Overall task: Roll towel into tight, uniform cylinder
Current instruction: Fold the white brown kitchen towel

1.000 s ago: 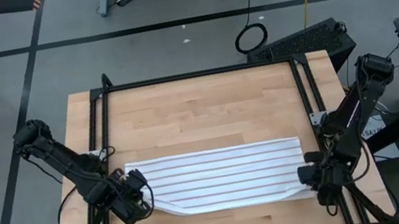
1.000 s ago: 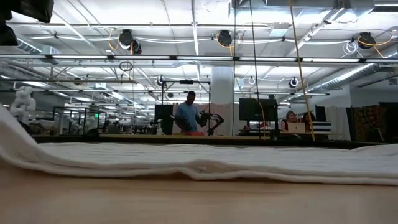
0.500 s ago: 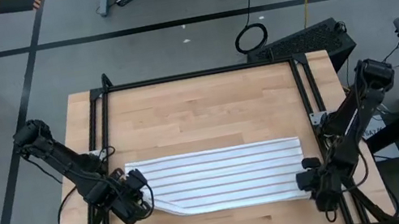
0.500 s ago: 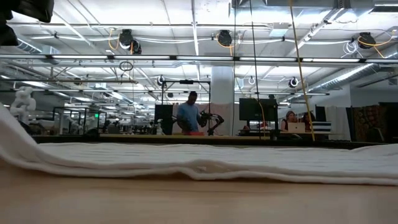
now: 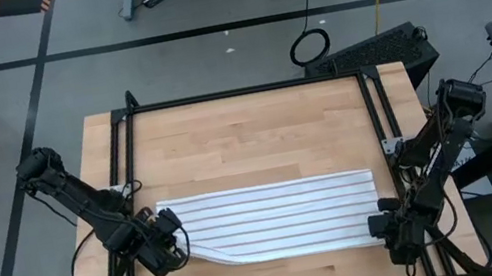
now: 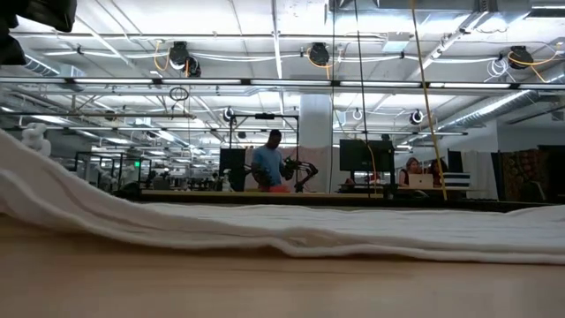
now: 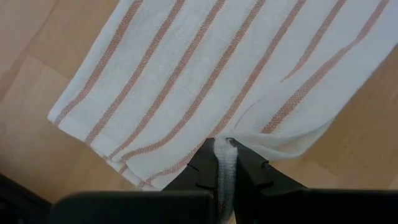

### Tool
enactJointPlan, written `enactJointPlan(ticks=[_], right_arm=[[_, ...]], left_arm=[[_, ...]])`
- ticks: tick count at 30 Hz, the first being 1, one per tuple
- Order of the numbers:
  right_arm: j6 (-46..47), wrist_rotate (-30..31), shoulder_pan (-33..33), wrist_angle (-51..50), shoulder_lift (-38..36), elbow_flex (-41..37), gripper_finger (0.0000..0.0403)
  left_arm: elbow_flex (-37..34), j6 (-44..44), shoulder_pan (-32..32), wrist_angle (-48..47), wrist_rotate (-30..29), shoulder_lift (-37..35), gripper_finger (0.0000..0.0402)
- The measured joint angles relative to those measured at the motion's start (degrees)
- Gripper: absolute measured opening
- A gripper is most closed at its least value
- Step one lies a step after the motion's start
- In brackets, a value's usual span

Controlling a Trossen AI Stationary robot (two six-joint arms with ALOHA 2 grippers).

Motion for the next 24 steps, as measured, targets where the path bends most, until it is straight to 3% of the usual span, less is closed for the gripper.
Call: enactJointPlan(ticks=[4,7,11,15,24], right_arm=[[-0.55,-0.39,0.16,-1.46,-0.06,0.58,0.0157],[-1.03,-0.44,0.29,-8.83,-0.02,3.97,0.0157],[-3.24,3.72,2.24,-14.61,-0.06,8.18,0.0157],[-2.44,8.53,4.52,-14.74,0.61,8.54,0.0157],[-2.35,8.07,5.54,-11.9,7.73,8.5,0.0157]], left_arm=[[0.0,0.0,0.0,-0.04,0.04,-0.02,0.002],[0.0,-0.07,0.0,-0.04,0.07,-0.02,0.002],[0.0,-0.09,0.0,-0.04,0.11,-0.02,0.002],[0.01,-0.12,0.0,-0.11,0.09,-0.02,0.002],[0.0,-0.11,0.0,-0.13,0.18,-0.02,0.002]])
